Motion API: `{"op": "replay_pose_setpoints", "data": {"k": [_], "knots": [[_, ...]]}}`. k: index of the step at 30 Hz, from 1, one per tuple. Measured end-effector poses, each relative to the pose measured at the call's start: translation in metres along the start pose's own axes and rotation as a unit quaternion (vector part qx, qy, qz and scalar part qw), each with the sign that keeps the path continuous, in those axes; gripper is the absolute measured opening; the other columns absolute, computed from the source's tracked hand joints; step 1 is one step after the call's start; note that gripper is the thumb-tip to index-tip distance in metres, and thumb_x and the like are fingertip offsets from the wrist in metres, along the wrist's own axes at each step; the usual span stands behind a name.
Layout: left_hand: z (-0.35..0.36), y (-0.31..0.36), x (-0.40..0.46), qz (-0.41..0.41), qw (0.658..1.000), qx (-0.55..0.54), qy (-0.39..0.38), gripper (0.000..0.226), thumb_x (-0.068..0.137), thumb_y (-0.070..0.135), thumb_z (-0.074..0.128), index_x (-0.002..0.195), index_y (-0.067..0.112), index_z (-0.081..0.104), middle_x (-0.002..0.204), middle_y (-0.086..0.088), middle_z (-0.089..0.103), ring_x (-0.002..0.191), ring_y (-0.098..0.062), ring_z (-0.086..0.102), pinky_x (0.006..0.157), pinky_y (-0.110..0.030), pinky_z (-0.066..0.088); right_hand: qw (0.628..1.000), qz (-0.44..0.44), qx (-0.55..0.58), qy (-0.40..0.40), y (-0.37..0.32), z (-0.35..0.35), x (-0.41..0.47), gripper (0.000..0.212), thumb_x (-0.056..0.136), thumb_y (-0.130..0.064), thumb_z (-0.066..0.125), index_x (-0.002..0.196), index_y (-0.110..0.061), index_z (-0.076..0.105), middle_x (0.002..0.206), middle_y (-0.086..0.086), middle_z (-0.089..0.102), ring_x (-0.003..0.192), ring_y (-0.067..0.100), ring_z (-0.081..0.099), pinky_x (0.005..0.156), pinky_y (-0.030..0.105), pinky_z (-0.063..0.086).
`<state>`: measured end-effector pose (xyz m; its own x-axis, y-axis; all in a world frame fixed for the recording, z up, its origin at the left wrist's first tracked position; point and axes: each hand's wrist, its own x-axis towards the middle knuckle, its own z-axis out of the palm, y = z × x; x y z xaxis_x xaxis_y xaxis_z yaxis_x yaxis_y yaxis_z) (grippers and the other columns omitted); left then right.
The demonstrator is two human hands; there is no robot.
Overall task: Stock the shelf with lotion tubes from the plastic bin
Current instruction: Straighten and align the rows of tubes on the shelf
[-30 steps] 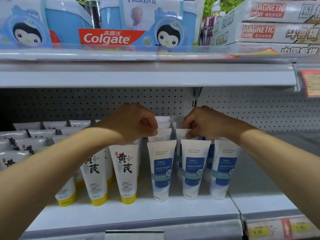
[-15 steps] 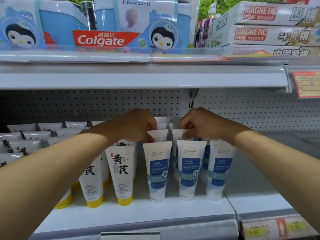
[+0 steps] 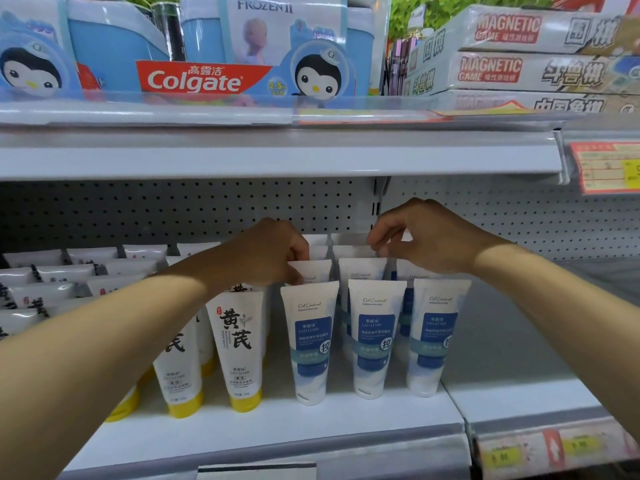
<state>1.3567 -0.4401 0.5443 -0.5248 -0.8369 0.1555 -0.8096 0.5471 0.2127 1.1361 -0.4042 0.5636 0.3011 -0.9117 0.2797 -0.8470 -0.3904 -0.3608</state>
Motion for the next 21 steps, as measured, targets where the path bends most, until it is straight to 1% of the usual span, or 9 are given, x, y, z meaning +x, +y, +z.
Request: {"op": "replay_pose_setpoints", "data": {"k": [3, 5, 8, 12, 14, 16, 18, 19, 21], "knots": [[0.0, 0.0, 0.0, 0.0, 1.0, -0.004, -0.002, 0.011, 0.077, 0.019, 0.074, 0.078, 0.024, 0.064, 0.09, 0.006, 0.068, 0.086, -0.011, 0.066, 0.078, -0.022, 0.051, 1.0, 0.008, 0.0, 0.002, 0.002, 0.001, -0.002, 0.015, 0.088, -0.013, 0.062, 0.092, -0.025, 0.069, 0.097, -0.008, 0.068, 0.088, 0.005, 0.06, 0.074, 0.009, 0.039], [0.001, 0.0, 0.001, -0.002, 1.0, -0.003, 0.0, 0.009, 0.077, 0.02, 0.074, 0.083, 0.022, 0.067, 0.092, 0.005, 0.069, 0.087, -0.011, 0.066, 0.079, -0.022, 0.051, 1.0, 0.015, 0.002, 0.005, 0.002, 0.001, -0.004, 0.015, 0.089, -0.013, 0.061, 0.092, -0.026, 0.069, 0.097, -0.009, 0.068, 0.086, 0.002, 0.059, 0.07, 0.004, 0.037], [0.001, 0.001, 0.003, -0.011, 1.0, 0.003, -0.001, 0.011, 0.078, 0.019, 0.074, 0.088, 0.018, 0.069, 0.095, 0.004, 0.069, 0.087, -0.011, 0.065, 0.079, -0.021, 0.05, 1.0, 0.019, 0.002, 0.006, 0.002, 0.0, -0.007, 0.016, 0.09, -0.013, 0.059, 0.095, -0.025, 0.069, 0.096, -0.01, 0.066, 0.083, -0.003, 0.056, 0.066, 0.003, 0.036], [0.001, 0.0, 0.003, -0.013, 1.0, 0.003, -0.005, 0.011, 0.078, 0.02, 0.074, 0.087, 0.018, 0.069, 0.093, 0.005, 0.068, 0.087, -0.011, 0.065, 0.075, -0.019, 0.048, 1.0, 0.01, 0.0, 0.014, 0.001, 0.001, -0.01, 0.016, 0.091, -0.016, 0.058, 0.095, -0.026, 0.07, 0.094, -0.013, 0.065, 0.082, -0.008, 0.055, 0.066, 0.003, 0.035], [0.0, 0.0, 0.002, -0.011, 1.0, 0.006, -0.012, 0.014, 0.078, 0.021, 0.073, 0.092, 0.018, 0.069, 0.097, 0.005, 0.069, 0.088, -0.01, 0.064, 0.078, -0.021, 0.05, 1.0, 0.003, -0.004, 0.015, 0.0, 0.0, -0.011, 0.015, 0.091, -0.02, 0.057, 0.096, -0.027, 0.07, 0.095, -0.014, 0.066, 0.085, -0.006, 0.056, 0.067, 0.003, 0.034], [-0.003, 0.0, 0.0, -0.02, 1.0, -0.001, -0.011, 0.022, 0.079, 0.02, 0.072, 0.1, 0.017, 0.068, 0.103, 0.004, 0.068, 0.093, -0.011, 0.064, 0.087, -0.027, 0.052, 1.0, -0.005, -0.003, -0.002, -0.002, -0.002, -0.015, 0.014, 0.09, -0.027, 0.058, 0.096, -0.027, 0.07, 0.095, -0.017, 0.067, 0.087, -0.004, 0.058, 0.068, 0.004, 0.036], [-0.01, 0.002, -0.006, -0.03, 0.999, -0.033, 0.014, 0.023, 0.081, 0.021, 0.069, 0.104, 0.017, 0.066, 0.102, 0.003, 0.069, 0.094, -0.013, 0.065, 0.091, -0.032, 0.051, 0.999, -0.01, 0.001, -0.042, -0.006, -0.003, -0.02, 0.016, 0.085, -0.036, 0.062, 0.096, -0.028, 0.071, 0.093, -0.02, 0.067, 0.089, -0.004, 0.06, 0.073, 0.006, 0.04], [-0.014, 0.004, -0.01, -0.029, 0.998, -0.046, 0.036, 0.02, 0.083, 0.024, 0.067, 0.102, 0.017, 0.066, 0.098, 0.004, 0.069, 0.092, -0.012, 0.065, 0.091, -0.032, 0.051, 0.998, -0.009, -0.005, -0.061, -0.008, -0.003, -0.022, 0.019, 0.082, -0.039, 0.066, 0.096, -0.029, 0.07, 0.093, -0.021, 0.066, 0.089, -0.005, 0.059, 0.075, 0.008, 0.042], [-0.019, 0.011, -0.021, -0.019, 0.997, -0.039, 0.071, 0.02, 0.086, 0.035, 0.061, 0.096, 0.019, 0.066, 0.093, 0.009, 0.068, 0.088, -0.008, 0.063, 0.085, -0.026, 0.051, 0.995, -0.004, -0.032, -0.09, -0.012, -0.002, -0.025, 0.022, 0.076, -0.041, 0.072, 0.095, -0.03, 0.069, 0.092, -0.02, 0.067, 0.087, -0.006, 0.06, 0.079, 0.014, 0.047]]}}
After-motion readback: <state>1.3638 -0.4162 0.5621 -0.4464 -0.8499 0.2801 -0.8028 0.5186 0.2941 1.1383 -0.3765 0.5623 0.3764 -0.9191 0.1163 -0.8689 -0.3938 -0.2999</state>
